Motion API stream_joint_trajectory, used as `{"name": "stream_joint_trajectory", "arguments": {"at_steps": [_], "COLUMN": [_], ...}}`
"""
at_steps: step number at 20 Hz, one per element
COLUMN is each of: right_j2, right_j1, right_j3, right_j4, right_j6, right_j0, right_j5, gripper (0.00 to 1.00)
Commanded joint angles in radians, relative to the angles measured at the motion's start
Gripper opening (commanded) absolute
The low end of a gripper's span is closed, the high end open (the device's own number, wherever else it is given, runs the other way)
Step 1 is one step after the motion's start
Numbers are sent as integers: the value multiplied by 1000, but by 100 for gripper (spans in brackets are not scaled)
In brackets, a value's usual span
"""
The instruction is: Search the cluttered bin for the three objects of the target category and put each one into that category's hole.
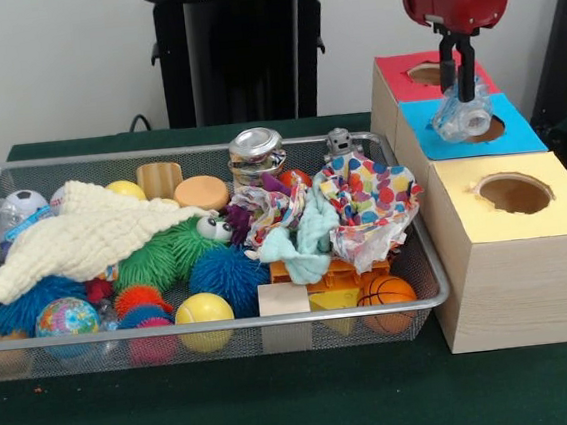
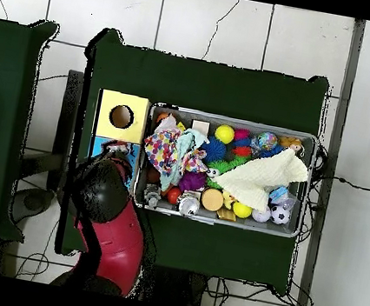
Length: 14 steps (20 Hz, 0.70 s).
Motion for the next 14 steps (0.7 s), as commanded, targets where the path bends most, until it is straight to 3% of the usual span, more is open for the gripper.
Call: {"name": "stream_joint_trajectory", "arguments": {"at_steps": [1, 14], "right_j2": [116, 131], "right_j1": [1, -11], "right_j3": [76, 79], "right_j4": [-43, -27], "right_j6": [295, 317], "right_j0": [-35, -21], "right_j5": [12, 7], "gripper": [0, 0]}}
